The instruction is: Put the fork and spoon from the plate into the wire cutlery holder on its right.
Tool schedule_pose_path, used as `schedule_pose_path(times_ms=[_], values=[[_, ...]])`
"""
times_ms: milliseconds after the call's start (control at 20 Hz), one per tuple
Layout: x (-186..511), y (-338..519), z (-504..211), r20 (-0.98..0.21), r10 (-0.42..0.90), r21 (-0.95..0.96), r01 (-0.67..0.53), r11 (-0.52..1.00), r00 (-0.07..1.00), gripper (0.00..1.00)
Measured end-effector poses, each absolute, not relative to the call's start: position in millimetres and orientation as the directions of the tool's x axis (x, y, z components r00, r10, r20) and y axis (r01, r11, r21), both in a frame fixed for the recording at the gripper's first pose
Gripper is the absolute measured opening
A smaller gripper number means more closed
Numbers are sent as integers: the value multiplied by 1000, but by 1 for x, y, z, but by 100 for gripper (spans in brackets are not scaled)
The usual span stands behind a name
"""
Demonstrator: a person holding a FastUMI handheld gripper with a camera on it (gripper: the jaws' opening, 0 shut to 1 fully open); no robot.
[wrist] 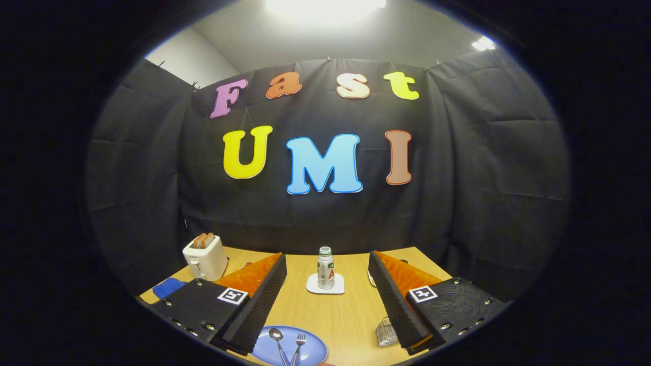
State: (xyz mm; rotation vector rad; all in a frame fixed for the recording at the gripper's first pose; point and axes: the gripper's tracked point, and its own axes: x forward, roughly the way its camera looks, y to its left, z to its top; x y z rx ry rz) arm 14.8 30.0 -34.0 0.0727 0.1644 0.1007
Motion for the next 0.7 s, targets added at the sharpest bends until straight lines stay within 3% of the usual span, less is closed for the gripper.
schedule_pose_path(times_ms=[450,700], values=[[-13,64,-132,-411,203,26,-211,977,889,99],[-33,83,-192,-580,247,58,-263,963,777,99]])
